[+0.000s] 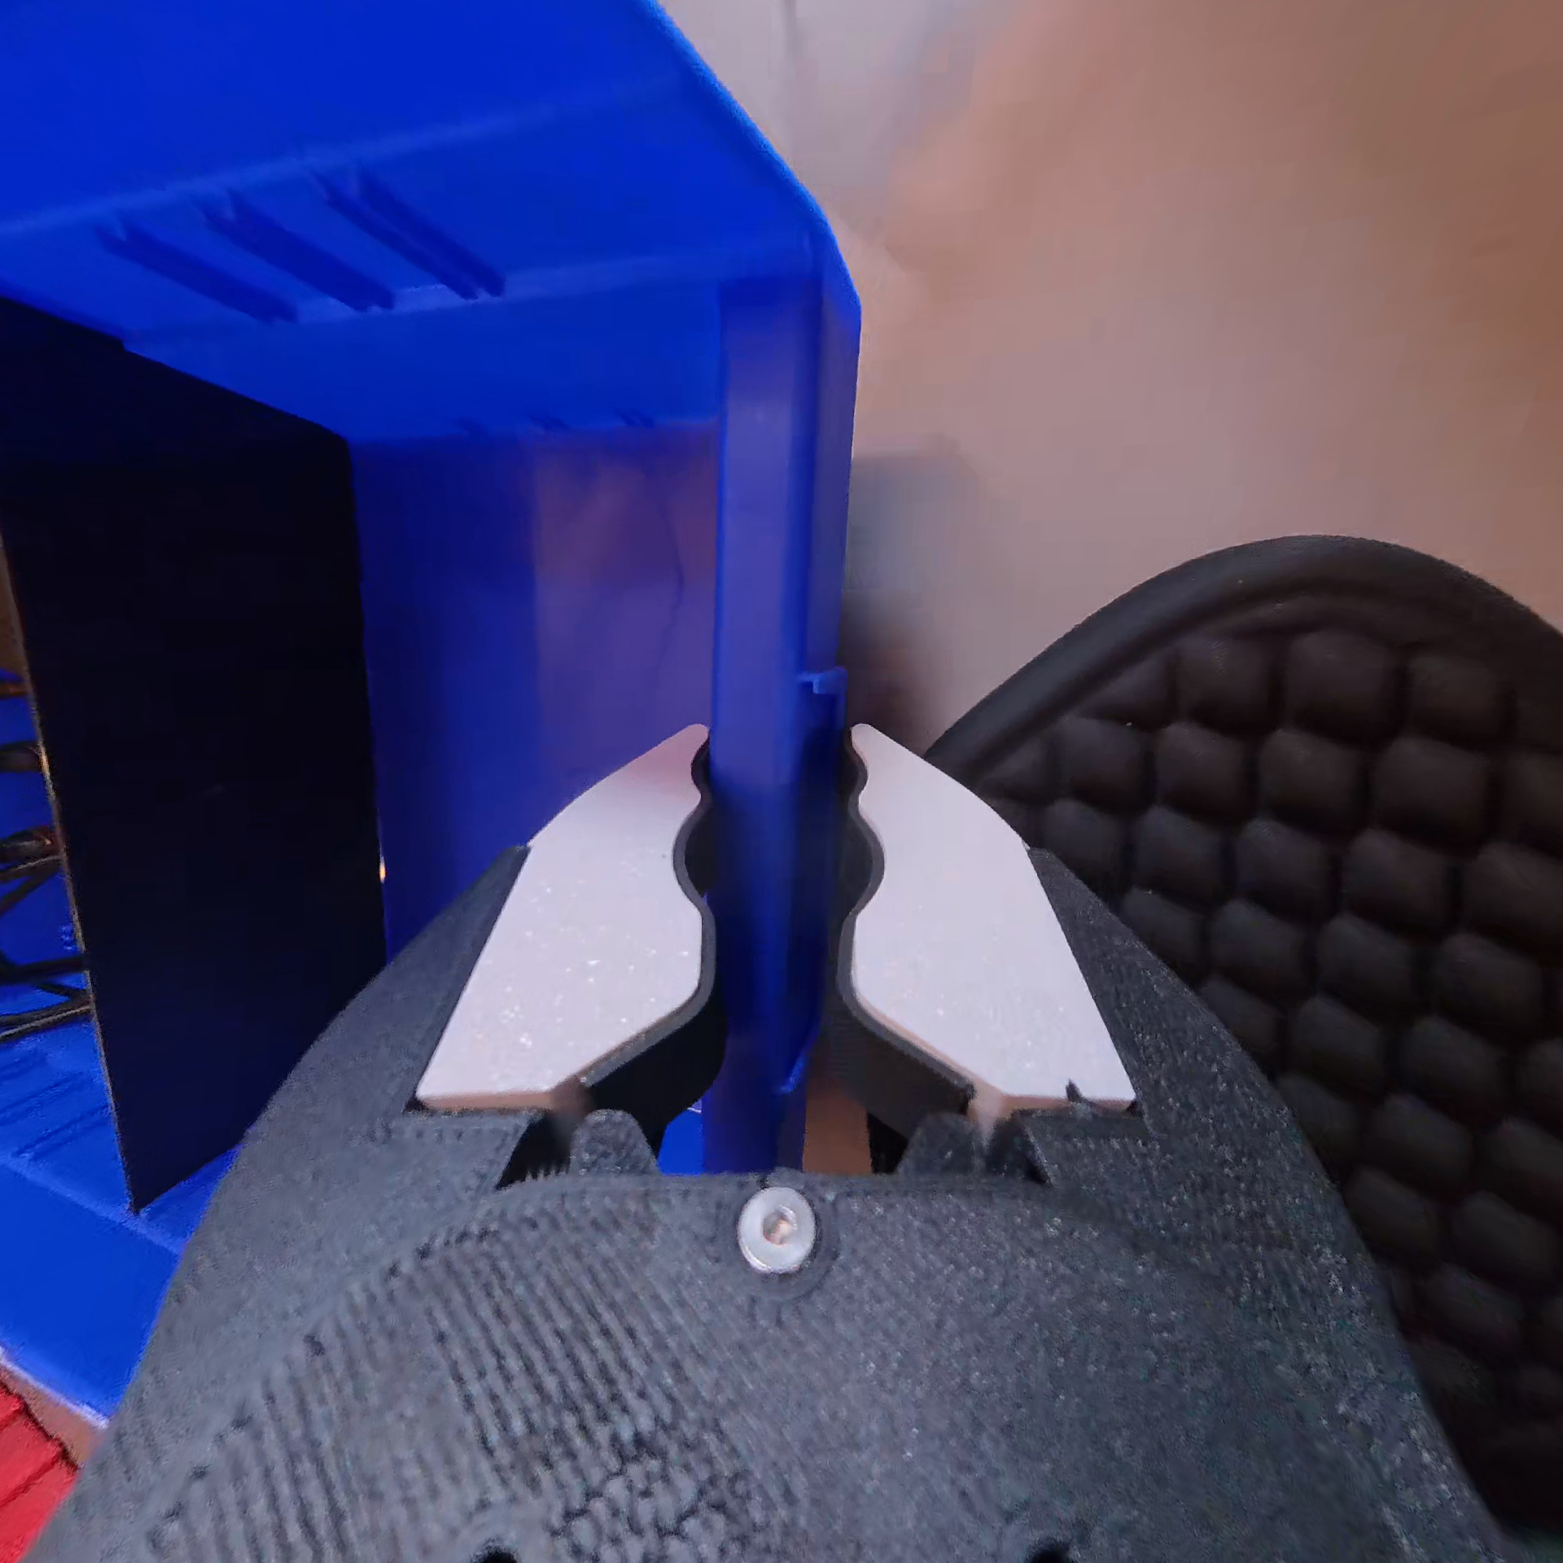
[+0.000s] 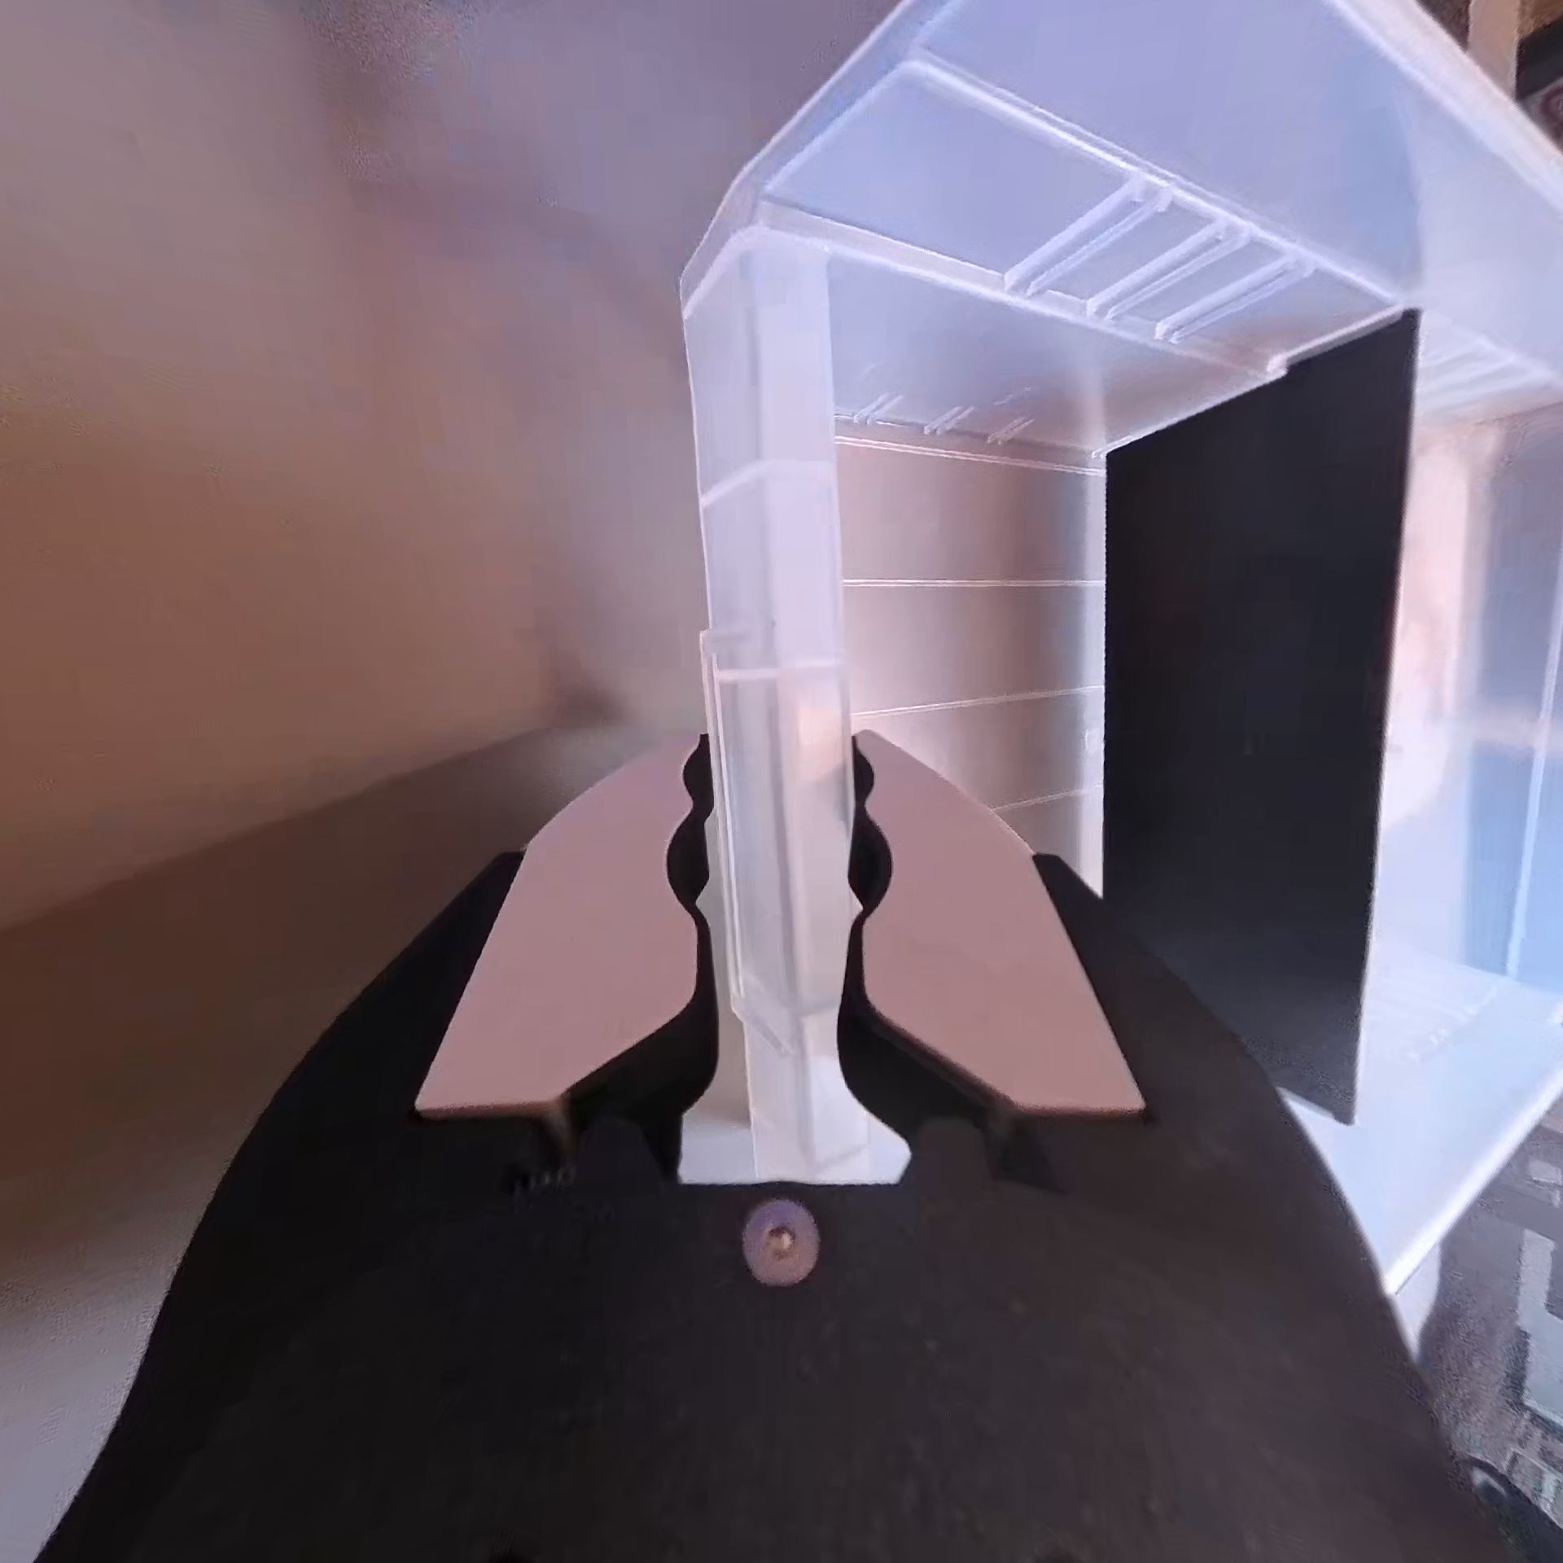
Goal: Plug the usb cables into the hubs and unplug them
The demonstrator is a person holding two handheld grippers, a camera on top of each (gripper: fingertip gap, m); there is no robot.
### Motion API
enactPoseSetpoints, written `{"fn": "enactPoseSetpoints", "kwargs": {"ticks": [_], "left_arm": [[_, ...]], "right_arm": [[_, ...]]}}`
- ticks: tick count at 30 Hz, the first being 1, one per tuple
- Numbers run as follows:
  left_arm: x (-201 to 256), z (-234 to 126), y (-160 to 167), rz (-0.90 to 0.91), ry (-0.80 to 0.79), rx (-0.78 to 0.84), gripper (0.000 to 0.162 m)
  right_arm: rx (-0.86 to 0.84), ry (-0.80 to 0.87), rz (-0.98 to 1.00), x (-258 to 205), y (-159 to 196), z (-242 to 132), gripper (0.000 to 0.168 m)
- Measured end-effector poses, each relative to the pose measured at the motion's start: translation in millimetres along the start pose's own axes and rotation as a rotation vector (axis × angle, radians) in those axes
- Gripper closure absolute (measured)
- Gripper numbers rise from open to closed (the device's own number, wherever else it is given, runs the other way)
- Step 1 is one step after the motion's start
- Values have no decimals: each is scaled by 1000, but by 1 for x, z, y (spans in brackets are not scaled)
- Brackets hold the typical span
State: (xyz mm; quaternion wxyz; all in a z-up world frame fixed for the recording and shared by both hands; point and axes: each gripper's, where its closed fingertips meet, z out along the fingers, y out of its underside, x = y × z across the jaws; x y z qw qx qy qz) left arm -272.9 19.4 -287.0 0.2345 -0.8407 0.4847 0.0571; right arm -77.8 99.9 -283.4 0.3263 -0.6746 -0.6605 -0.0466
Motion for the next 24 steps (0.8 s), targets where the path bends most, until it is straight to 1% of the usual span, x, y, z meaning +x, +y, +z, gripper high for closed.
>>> {"fn": "enactPoseSetpoints", "kwargs": {"ticks": [1, 6, 13, 24], "left_arm": [[-2, 1, 0, -2, -1, 4, 135], [-15, 5, 0, -21, -21, 15, 135], [-34, 12, 1, -58, -56, 27, 134], [-70, 24, 2, -116, -122, 76, 133]], "right_arm": [[-4, 7, 5, -1, 4, -3, 137], [9, 23, 20, -3, 29, -17, 138], [7, 53, 38, 4, 77, -36, 138], [-35, 125, 127, 59, 150, -37, 137]]}}
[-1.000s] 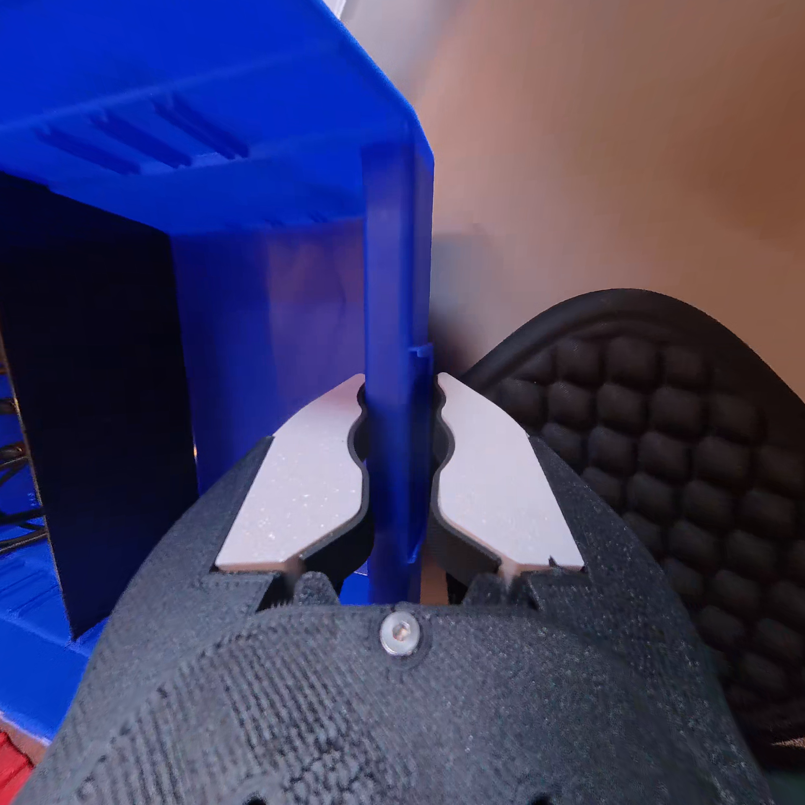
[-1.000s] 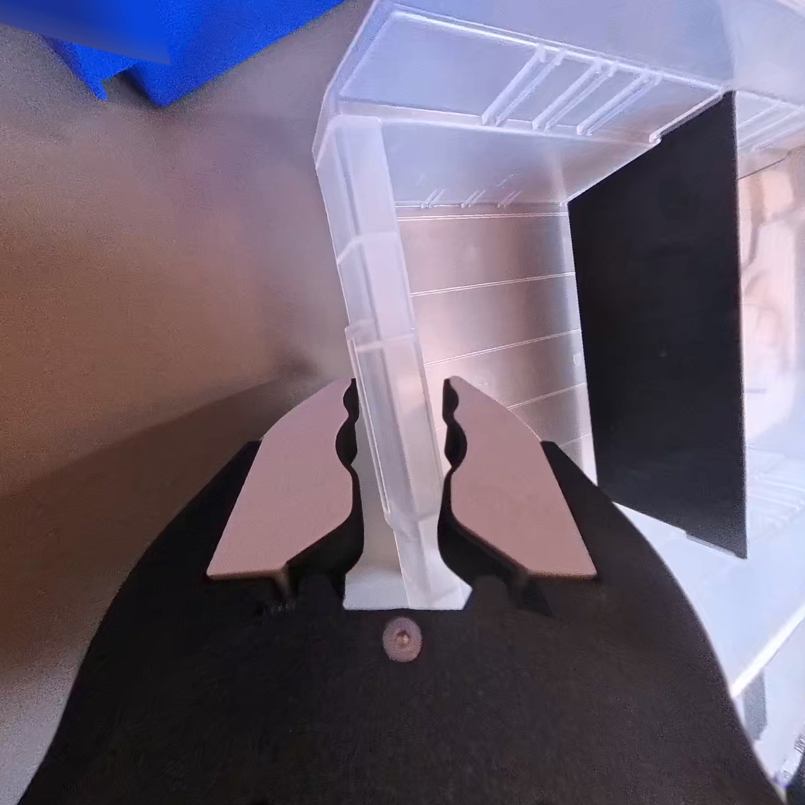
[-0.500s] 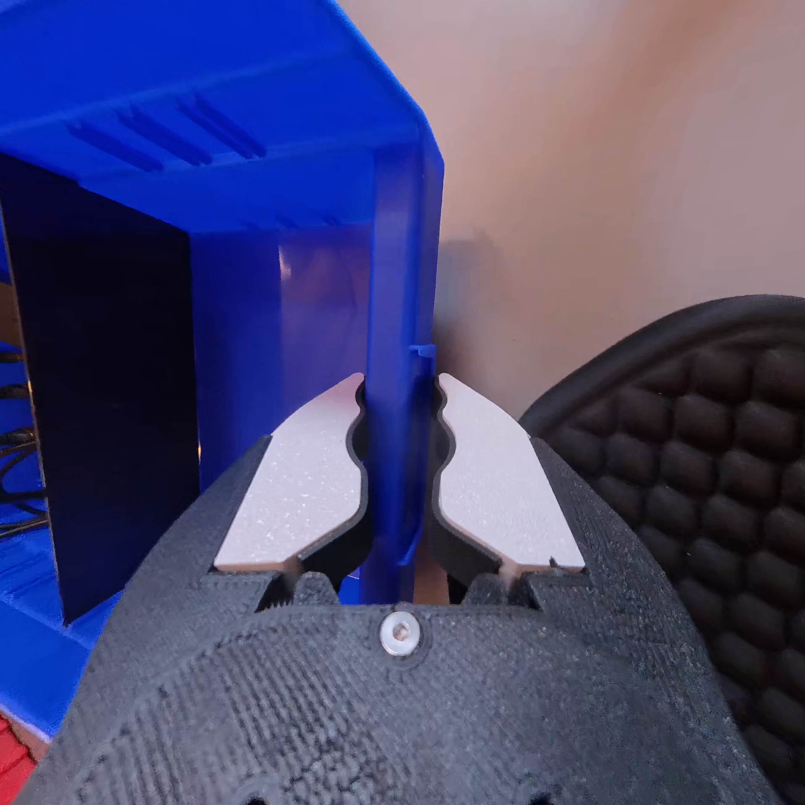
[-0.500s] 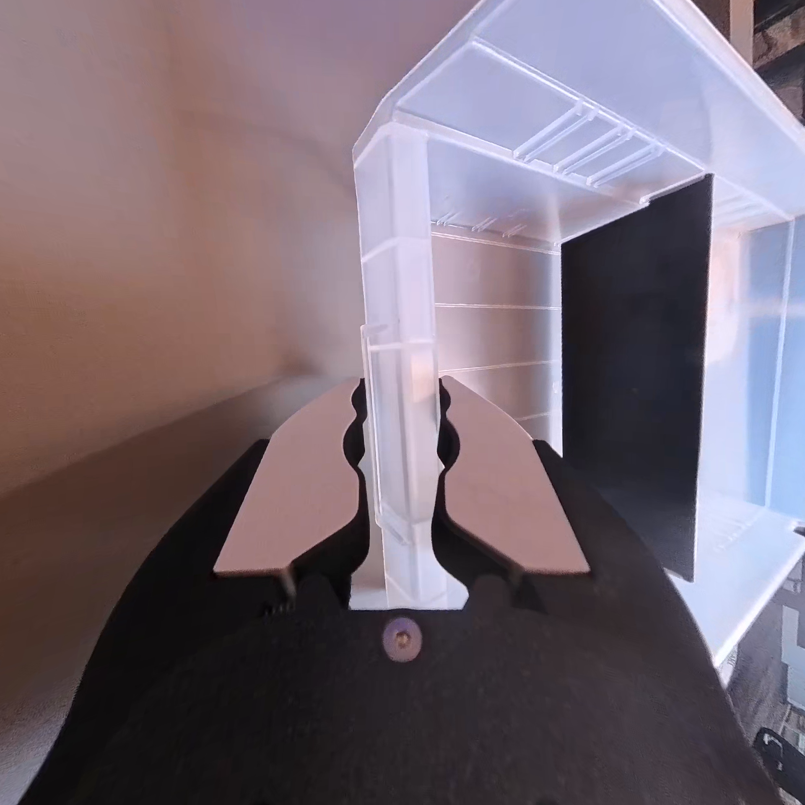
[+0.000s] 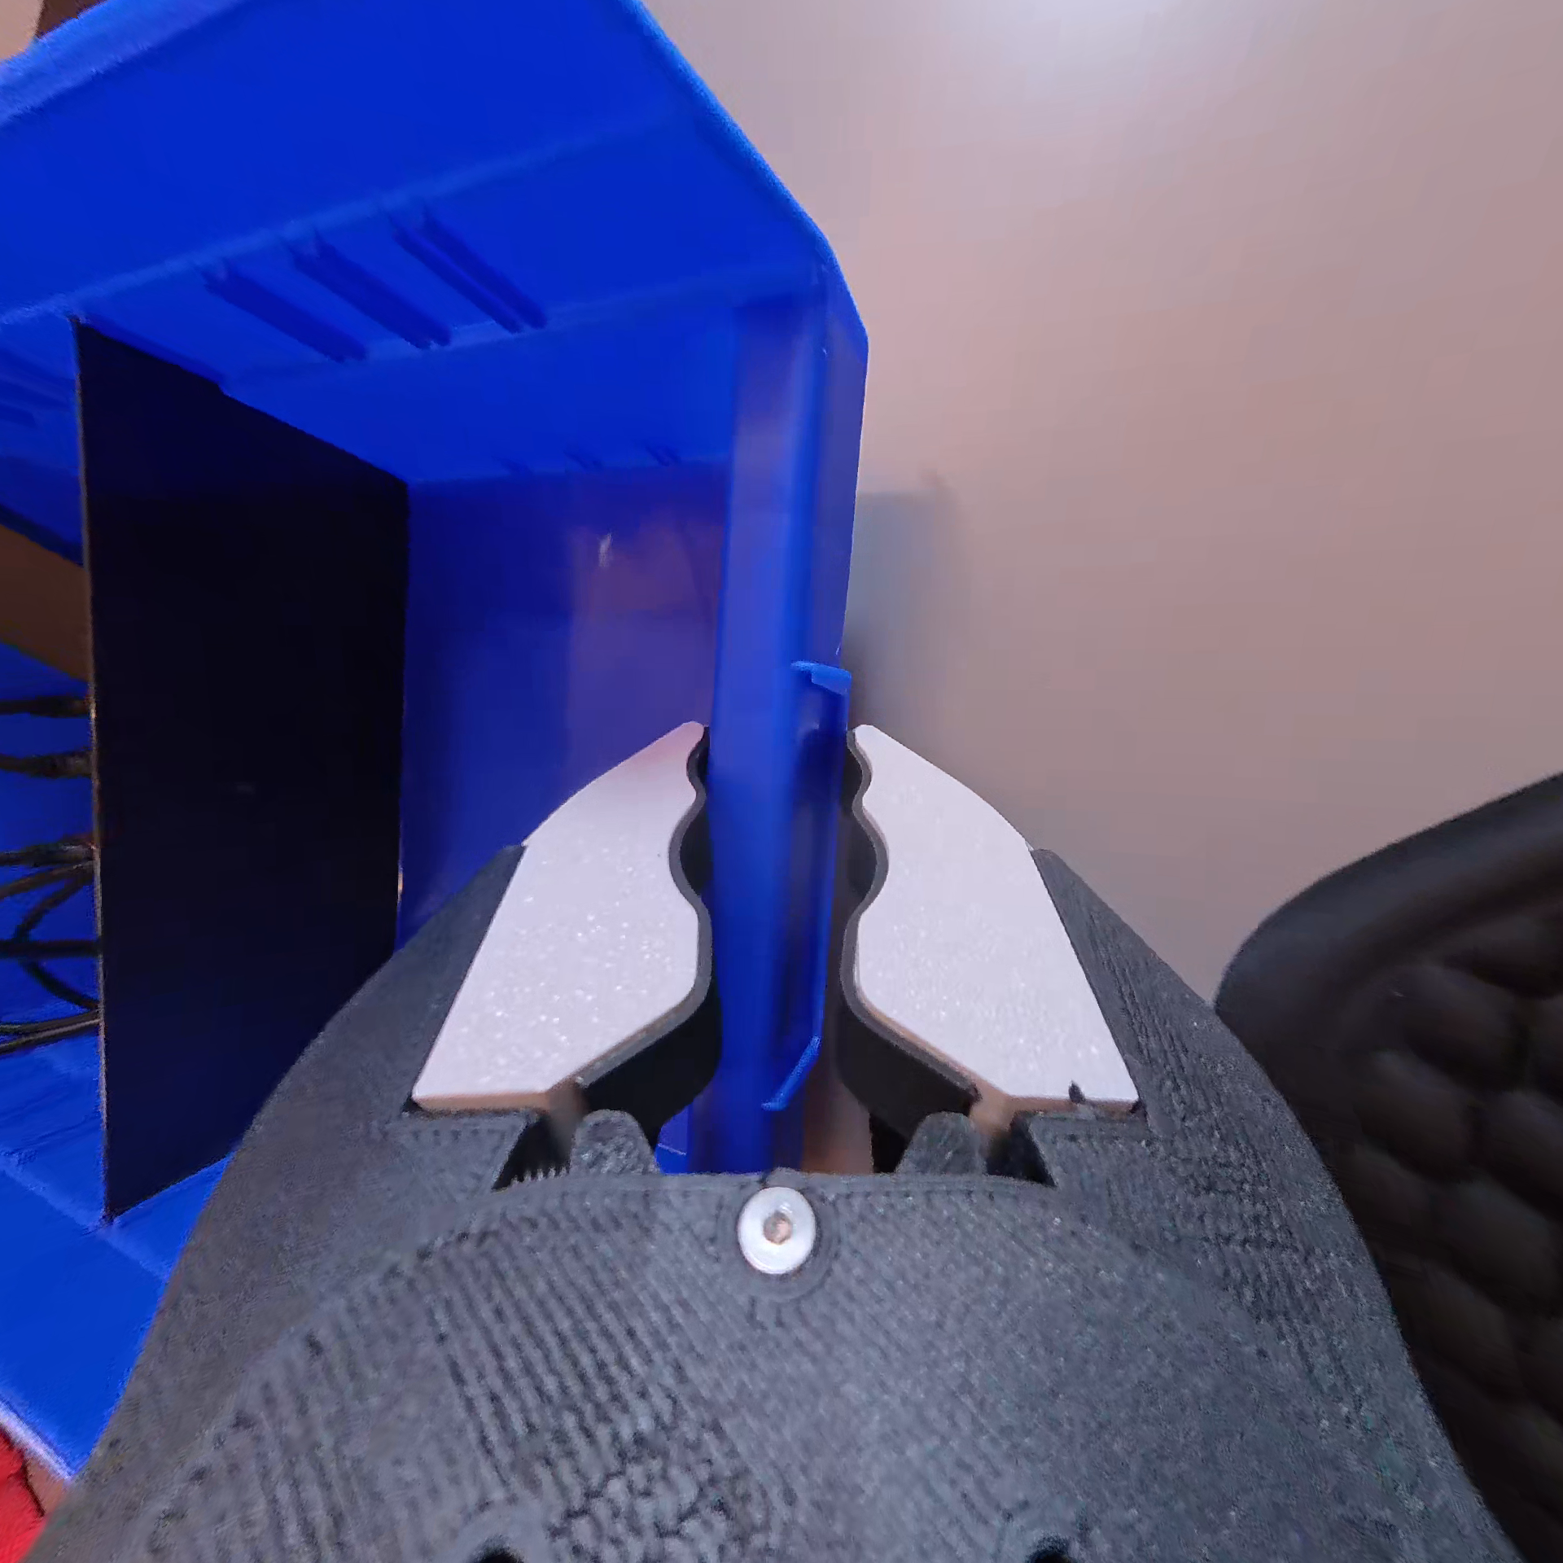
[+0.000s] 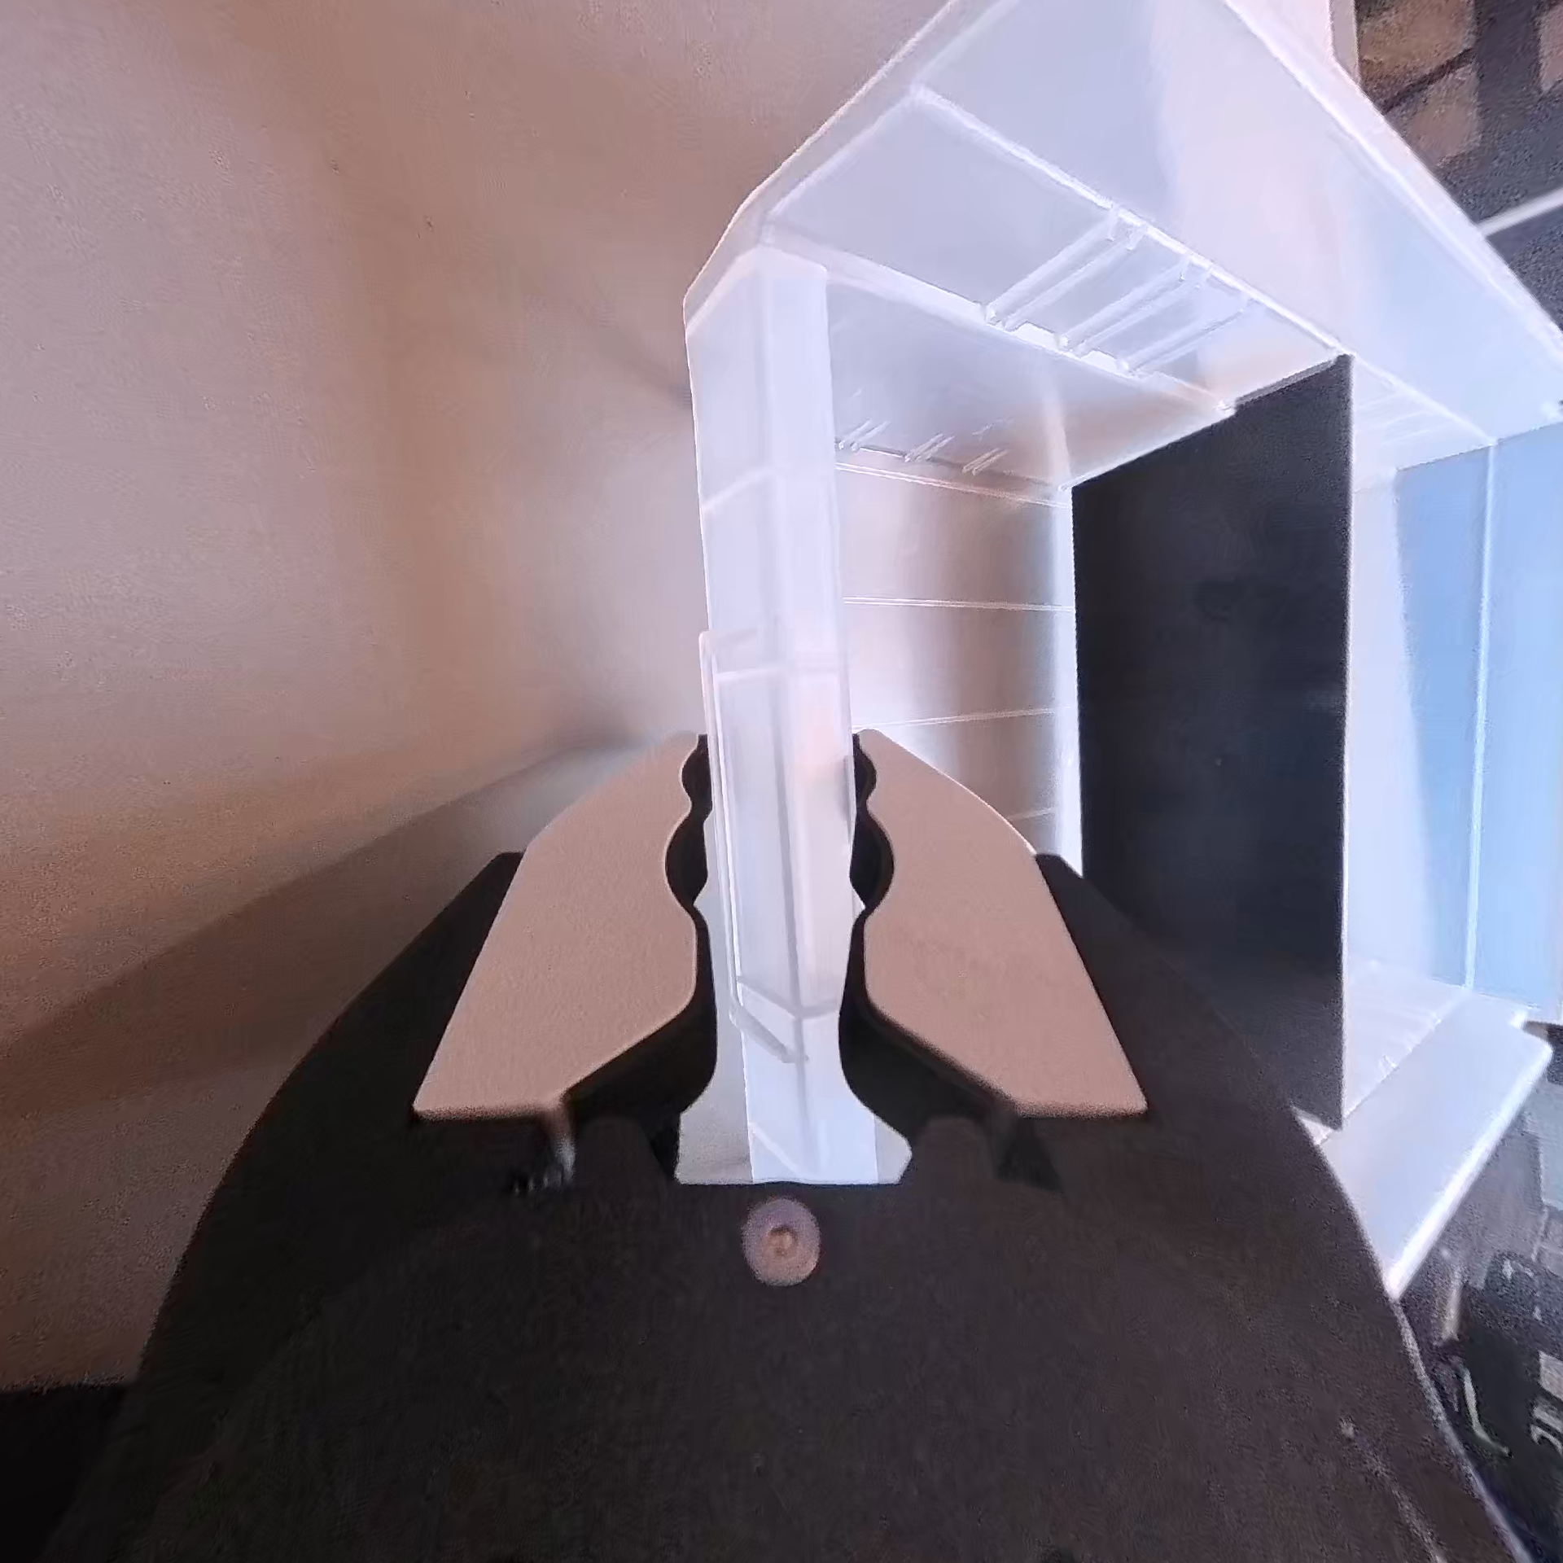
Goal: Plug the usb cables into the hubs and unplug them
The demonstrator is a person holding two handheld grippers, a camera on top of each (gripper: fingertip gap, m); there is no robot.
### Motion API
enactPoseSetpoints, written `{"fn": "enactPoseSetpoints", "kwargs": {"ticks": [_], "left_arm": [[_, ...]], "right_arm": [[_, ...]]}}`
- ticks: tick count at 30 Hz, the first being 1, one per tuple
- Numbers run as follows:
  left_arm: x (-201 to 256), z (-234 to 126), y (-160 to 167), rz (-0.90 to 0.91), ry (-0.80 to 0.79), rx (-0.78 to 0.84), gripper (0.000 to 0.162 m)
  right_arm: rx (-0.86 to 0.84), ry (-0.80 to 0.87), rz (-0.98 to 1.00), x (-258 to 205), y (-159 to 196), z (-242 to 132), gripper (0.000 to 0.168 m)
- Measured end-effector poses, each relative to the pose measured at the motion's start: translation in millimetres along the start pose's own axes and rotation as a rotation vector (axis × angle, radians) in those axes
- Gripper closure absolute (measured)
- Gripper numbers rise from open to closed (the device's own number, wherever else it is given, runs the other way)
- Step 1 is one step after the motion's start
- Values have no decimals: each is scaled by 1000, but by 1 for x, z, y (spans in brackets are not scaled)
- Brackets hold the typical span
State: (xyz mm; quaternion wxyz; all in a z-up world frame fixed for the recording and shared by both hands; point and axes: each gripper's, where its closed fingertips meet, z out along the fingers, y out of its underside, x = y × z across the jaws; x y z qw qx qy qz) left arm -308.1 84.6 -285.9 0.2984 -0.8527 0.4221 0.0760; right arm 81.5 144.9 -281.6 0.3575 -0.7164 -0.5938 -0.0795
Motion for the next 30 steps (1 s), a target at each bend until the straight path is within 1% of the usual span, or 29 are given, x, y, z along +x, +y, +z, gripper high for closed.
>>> {"fn": "enactPoseSetpoints", "kwargs": {"ticks": [5, 9, 12, 15, 18, 21, 23, 25, 27, 30], "left_arm": [[-12, 5, -1, -1, -51, 35, 132], [-18, 7, 0, 45, -118, 51, 131], [-25, 8, 0, 75, -184, 59, 131], [-27, 6, -1, 30, -218, 83, 129], [-29, -13, -15, -94, -210, 228, 123], [-60, -59, -32, -314, -240, 475, 126], [-89, -87, -33, -458, -248, 581, 128], [-124, -99, -23, -534, -292, 549, 127], [-157, -95, -17, -524, -322, 464, 126], [-195, -73, -20, -585, -221, 399, 128]], "right_arm": [[-3, 17, 14, 24, 21, 5, 137], [36, 14, 46, 29, 22, 1, 135], [177, 18, 144, 31, -2, -18, 133], [373, 43, 281, 39, -34, -43, 126], [561, 91, 425, 53, -53, -64, 123], [679, 140, 532, 68, -53, -72, 123], [709, 159, 558, 72, -49, -73, 123], [740, 165, 571, 74, -47, -76, 123], [760, 173, 575, 74, -46, -79, 124], [776, 175, 578, 73, -45, -82, 127]]}}
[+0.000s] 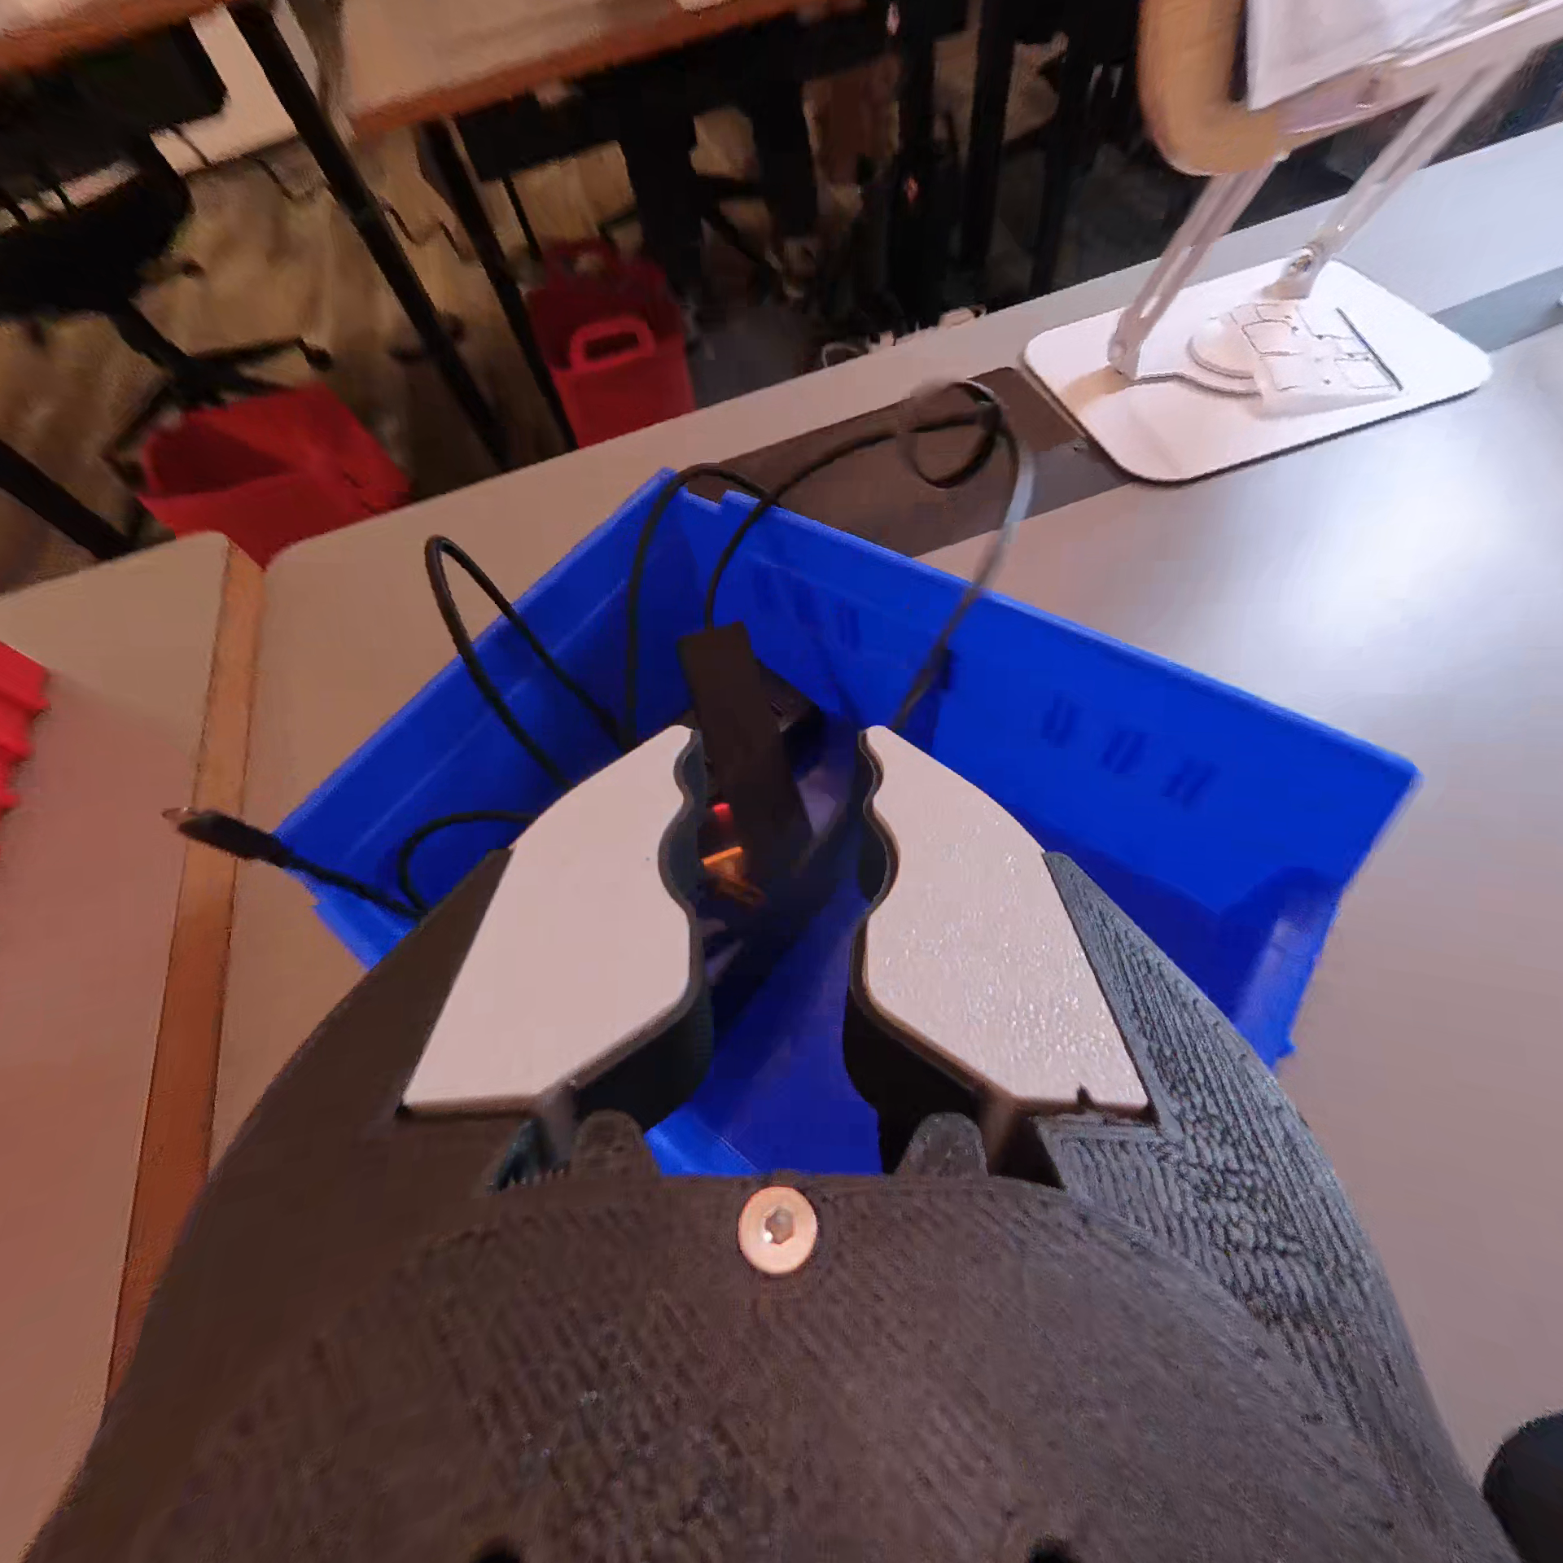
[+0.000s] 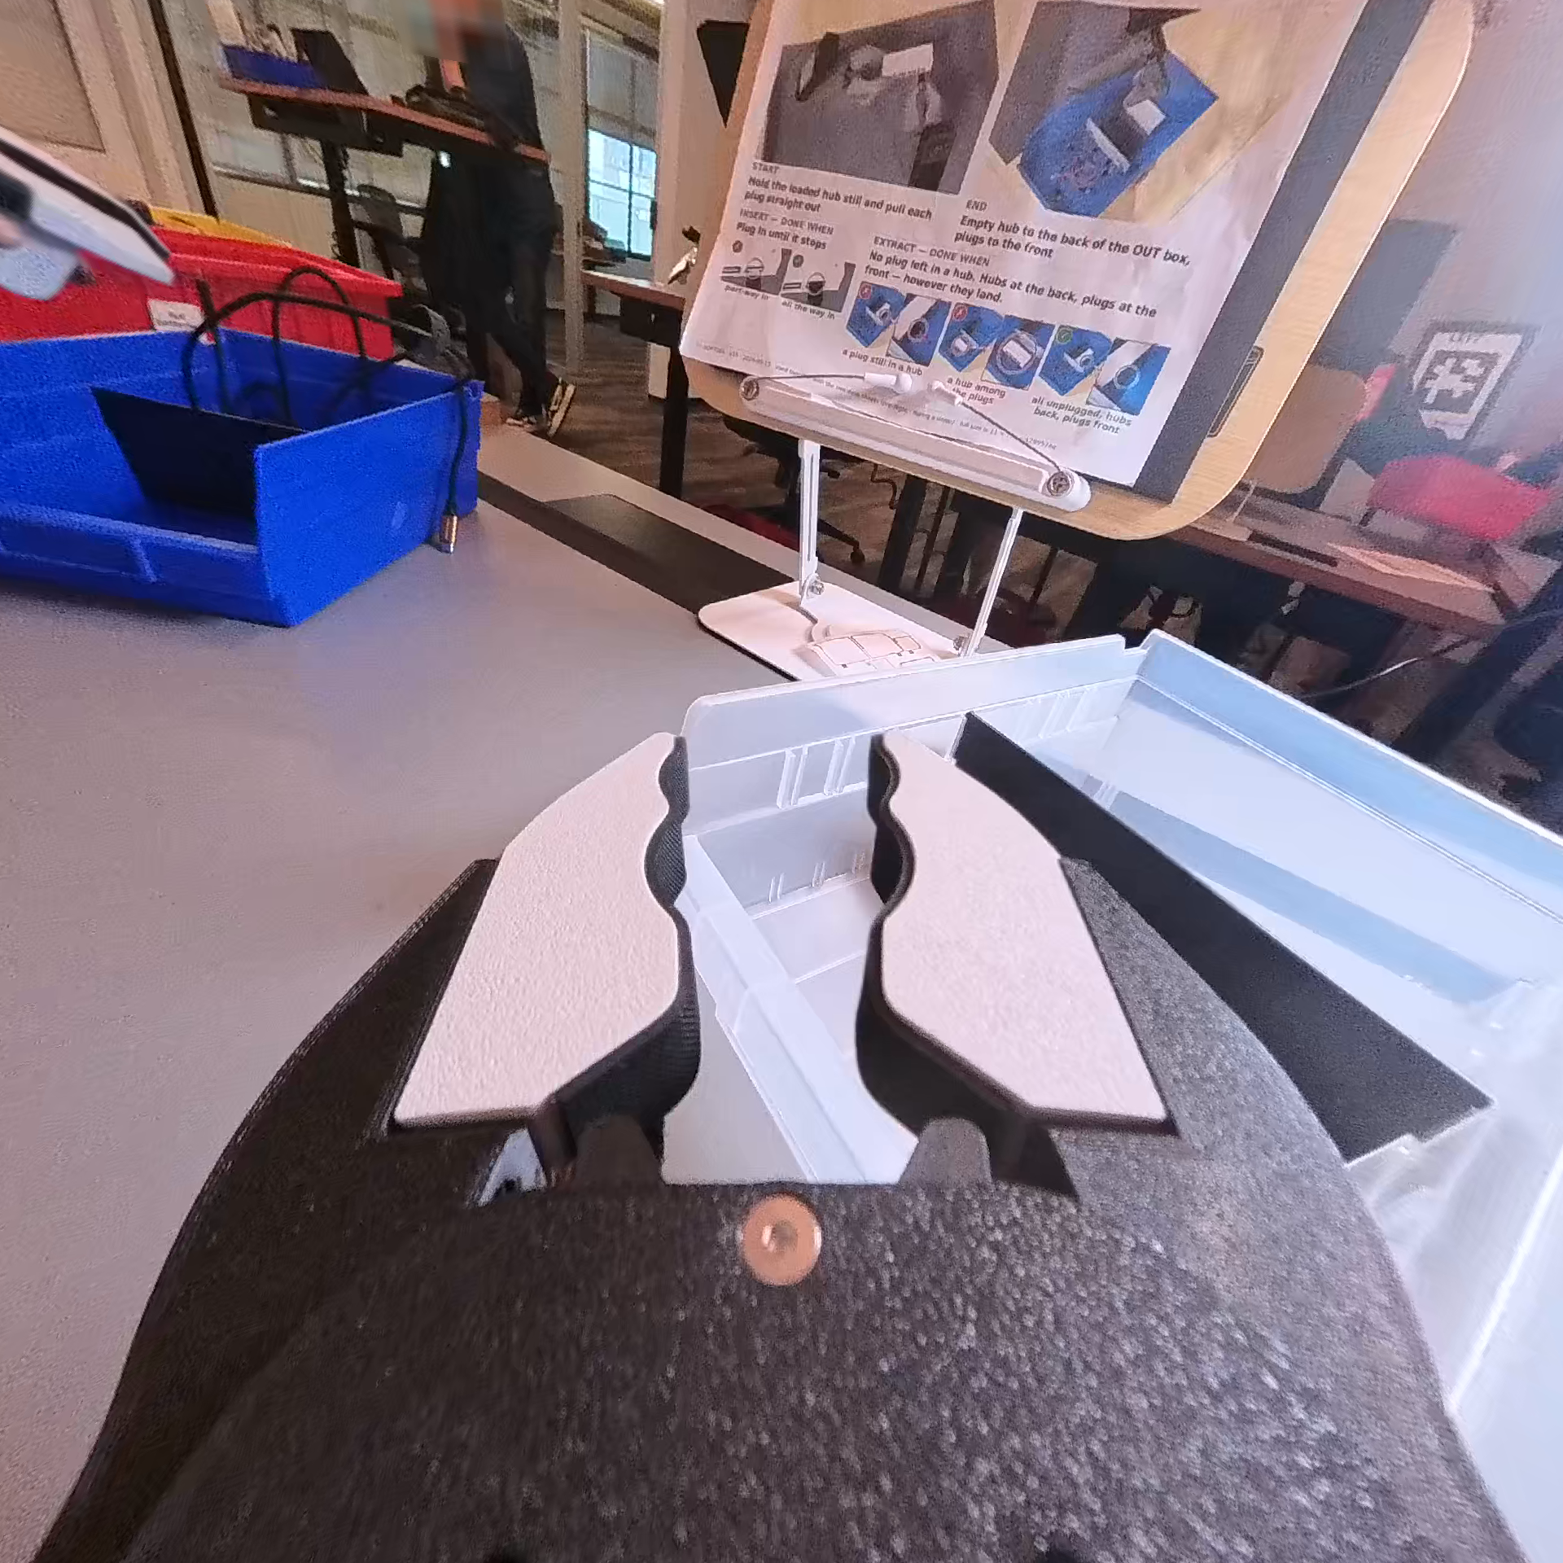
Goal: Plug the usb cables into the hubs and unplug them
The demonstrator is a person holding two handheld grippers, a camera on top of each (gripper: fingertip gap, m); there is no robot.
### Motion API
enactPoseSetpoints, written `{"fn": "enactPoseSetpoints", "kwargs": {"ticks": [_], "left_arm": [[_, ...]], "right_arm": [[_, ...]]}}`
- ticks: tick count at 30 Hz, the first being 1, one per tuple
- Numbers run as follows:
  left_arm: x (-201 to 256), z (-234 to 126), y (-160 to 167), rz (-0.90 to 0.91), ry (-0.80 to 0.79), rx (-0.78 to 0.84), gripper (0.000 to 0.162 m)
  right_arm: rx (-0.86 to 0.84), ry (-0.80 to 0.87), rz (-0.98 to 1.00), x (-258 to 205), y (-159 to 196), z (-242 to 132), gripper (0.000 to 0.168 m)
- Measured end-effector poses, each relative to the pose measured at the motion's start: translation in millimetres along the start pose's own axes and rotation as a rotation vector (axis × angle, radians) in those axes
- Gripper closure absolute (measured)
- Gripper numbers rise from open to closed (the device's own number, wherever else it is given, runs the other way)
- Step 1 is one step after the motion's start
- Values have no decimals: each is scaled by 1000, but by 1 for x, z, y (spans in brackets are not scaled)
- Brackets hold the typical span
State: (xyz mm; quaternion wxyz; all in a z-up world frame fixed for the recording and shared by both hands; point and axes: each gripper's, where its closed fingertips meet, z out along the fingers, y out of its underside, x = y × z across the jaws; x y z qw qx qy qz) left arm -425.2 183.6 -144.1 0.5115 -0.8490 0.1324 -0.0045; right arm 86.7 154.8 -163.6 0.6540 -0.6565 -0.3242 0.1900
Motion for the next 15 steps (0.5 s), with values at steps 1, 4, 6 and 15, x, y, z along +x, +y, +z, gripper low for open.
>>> {"fn": "enactPoseSetpoints", "kwargs": {"ticks": [1, 4, 6, 15], "left_arm": [[-11, 11, -4, -21, 2, -28, 129], [-36, 48, -7, -50, 16, -142, 129], [-35, 74, 5, -85, 62, -253, 122], [-21, 144, 62, 51, -27, -584, 120]], "right_arm": [[-1, -2, 0, -1, 1, -1, 128], [-9, -10, 2, -2, 5, -1, 130], [-11, -20, 10, -3, 6, -1, 130], [20, -33, 24, -5, 2, -5, 134]]}}
